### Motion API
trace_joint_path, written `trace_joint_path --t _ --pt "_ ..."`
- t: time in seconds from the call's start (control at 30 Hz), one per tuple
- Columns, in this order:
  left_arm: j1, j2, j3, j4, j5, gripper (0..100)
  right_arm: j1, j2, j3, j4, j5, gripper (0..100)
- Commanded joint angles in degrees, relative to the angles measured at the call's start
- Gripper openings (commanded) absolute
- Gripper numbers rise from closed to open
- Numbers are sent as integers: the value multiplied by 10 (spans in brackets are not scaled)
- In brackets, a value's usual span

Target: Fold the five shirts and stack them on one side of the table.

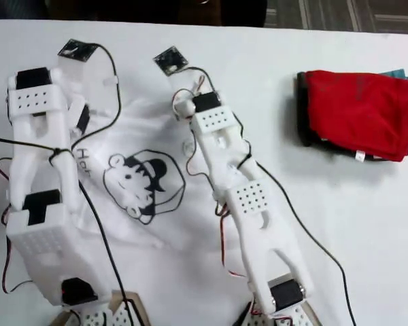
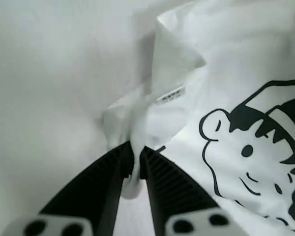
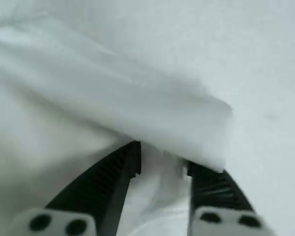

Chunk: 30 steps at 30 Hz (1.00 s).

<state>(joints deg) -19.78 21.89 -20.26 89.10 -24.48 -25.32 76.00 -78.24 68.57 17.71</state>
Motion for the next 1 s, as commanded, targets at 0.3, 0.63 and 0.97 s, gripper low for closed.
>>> trace_joint_path --t 0.3,0.63,0.97 --pt "-19 -51 -22 123 3 26 -5 -46 -172 275 1 19" --pt "-27 -210 182 100 0 26 21 -112 -150 332 -3 19" --pt "-30 -269 262 78 -1 26 16 -393 125 332 -5 19"
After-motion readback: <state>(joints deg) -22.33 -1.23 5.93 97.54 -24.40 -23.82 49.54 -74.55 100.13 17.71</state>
